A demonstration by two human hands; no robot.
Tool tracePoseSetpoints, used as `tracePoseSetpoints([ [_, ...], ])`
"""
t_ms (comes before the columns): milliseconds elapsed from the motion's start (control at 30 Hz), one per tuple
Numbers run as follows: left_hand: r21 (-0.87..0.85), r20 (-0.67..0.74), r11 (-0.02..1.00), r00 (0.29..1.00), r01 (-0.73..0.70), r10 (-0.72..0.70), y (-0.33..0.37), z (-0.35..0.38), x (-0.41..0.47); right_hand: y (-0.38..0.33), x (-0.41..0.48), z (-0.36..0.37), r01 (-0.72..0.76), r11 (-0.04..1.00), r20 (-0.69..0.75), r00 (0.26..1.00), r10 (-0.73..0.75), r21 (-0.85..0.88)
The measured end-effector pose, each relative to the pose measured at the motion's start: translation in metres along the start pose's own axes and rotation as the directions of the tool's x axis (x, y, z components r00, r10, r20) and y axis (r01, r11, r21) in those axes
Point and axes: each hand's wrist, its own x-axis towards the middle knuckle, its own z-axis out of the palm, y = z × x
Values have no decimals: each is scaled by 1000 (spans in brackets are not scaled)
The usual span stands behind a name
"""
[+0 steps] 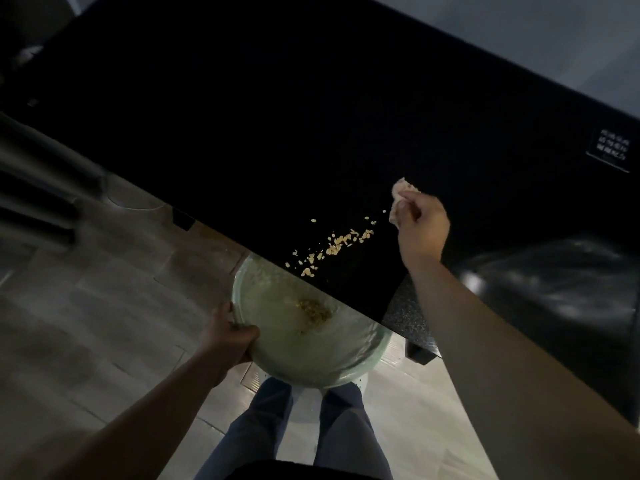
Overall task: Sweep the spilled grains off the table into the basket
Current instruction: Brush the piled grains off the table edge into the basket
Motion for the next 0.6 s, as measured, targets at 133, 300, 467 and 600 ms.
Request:
tracePoseSetpoints([
  [133, 6, -23, 1000, 1000, 6, -6, 1, -8, 4, -12, -25, 29, 122, 993, 127, 985, -120, -3],
  [300, 9, -63, 1000, 998, 16, -15, 0, -18, 7, -24, -102, 45, 297, 954, 355, 887, -295, 50],
  [467, -20, -70, 1000, 998, -8, 6, -2, -23, 1, -22, -155, 35, 308, 945, 514, 796, -321, 113],
  [600, -14, -75, 1000, 997, -3, 2, -2, -28, 0, -31, -141, 22, 216, 962, 370, 891, -263, 164],
])
